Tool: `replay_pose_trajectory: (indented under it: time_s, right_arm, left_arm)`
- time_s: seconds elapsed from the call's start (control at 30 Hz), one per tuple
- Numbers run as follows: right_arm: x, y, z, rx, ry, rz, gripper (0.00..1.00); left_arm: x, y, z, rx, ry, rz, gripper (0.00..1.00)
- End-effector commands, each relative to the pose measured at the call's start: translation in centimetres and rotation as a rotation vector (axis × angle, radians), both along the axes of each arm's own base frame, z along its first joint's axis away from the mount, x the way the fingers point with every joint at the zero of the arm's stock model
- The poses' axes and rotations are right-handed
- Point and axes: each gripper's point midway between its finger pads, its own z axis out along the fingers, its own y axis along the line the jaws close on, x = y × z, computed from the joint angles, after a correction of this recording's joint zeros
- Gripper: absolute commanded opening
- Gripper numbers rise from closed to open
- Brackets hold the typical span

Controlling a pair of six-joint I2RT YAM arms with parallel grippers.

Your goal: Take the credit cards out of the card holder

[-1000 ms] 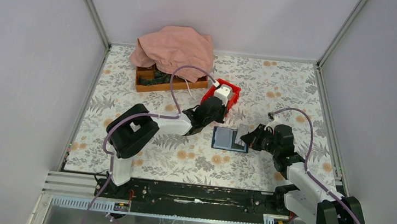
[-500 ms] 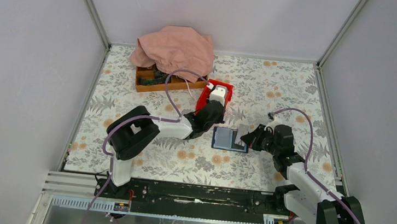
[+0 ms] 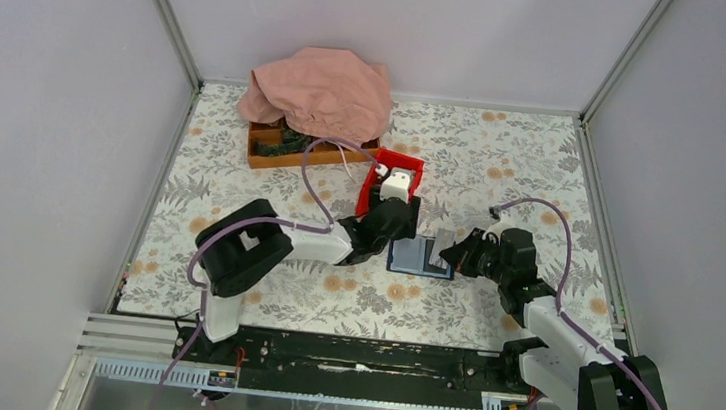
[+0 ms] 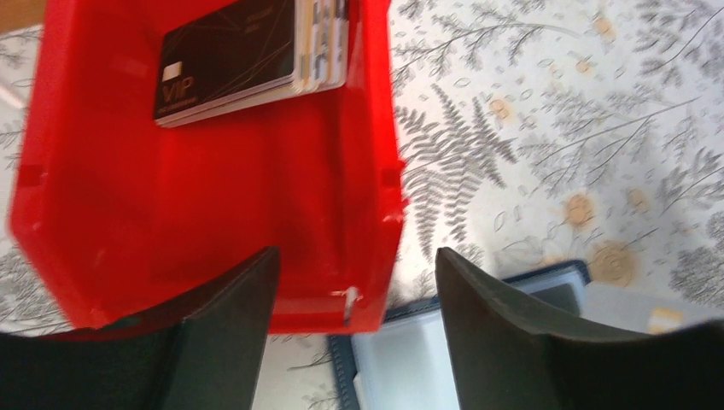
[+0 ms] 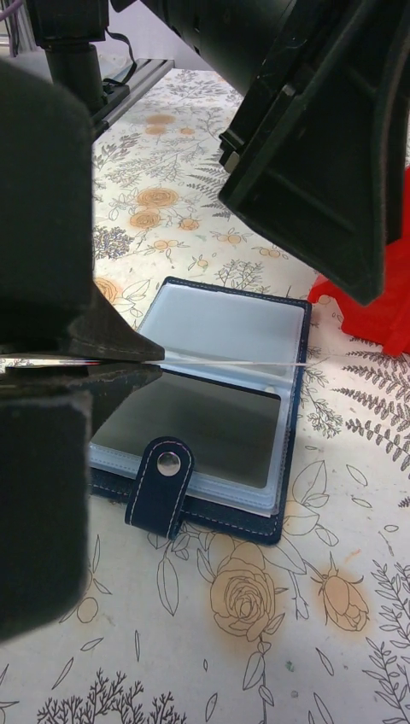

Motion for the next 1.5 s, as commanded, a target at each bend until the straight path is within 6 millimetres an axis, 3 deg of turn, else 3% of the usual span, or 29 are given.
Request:
replay_pose_trajectory:
  time_s: [0.0, 0.07, 0.27, 0.47, 0.53, 0.6, 0.8, 1.13, 1.27, 1.37, 1.47]
  right_arm:
    - [0.6, 0.2, 1.6, 0.023, -0.083, 0.012, 0.0]
    - [0.5, 0.5, 2.2, 0.038, -0.111, 0.027, 0.0]
    - [-1.4, 3.5, 5.9, 0.19, -0.235, 0.237, 0.0]
    - [-4.9, 6.1, 9.3, 0.394, -0.32, 0.482, 0.0]
    - [-5.8, 6.7, 10.0, 0.429, -0.333, 0.542, 0.0]
    - [-6.8, 7.5, 10.4, 0.446, -0.337, 0.609, 0.0]
    - [-9.3, 10.2, 9.6, 0.408, -0.318, 0.784, 0.0]
    - [-8.6, 10.4, 8.3, 0.334, -0.294, 0.749, 0.0]
    - [-8.5, 10.6, 7.9, 0.329, -0.278, 0.752, 0.0]
    - [-8.2, 10.5, 7.5, 0.315, -0.27, 0.737, 0.0]
    - [-7.9, 10.5, 7.2, 0.298, -0.266, 0.721, 0.0]
  left_arm:
    - [0.1, 0.9, 4.1, -0.07, -0.1, 0.028, 0.8]
    - [-0.2, 1.5, 6.0, -0.072, -0.13, 0.024, 0.89]
    - [-1.1, 2.7, 11.8, -0.046, -0.163, -0.127, 0.88]
    - [-2.6, 7.8, 18.0, -0.247, -0.218, -0.281, 0.88]
    - [-3.8, 8.3, 18.8, -0.248, -0.27, -0.323, 0.88]
    - [-5.0, 7.6, 18.3, -0.253, -0.265, -0.401, 0.88]
    - [-8.8, 4.8, 13.5, -0.375, -0.04, -0.687, 0.86]
    - [-11.2, 4.6, 11.9, -0.574, 0.077, -0.892, 0.78]
    - [-11.8, 5.0, 13.1, -0.699, 0.083, -0.96, 0.75]
    - [-11.9, 5.1, 13.5, -0.723, 0.067, -0.982, 0.74]
    - [-11.6, 5.1, 12.5, -0.697, 0.099, -0.964, 0.74]
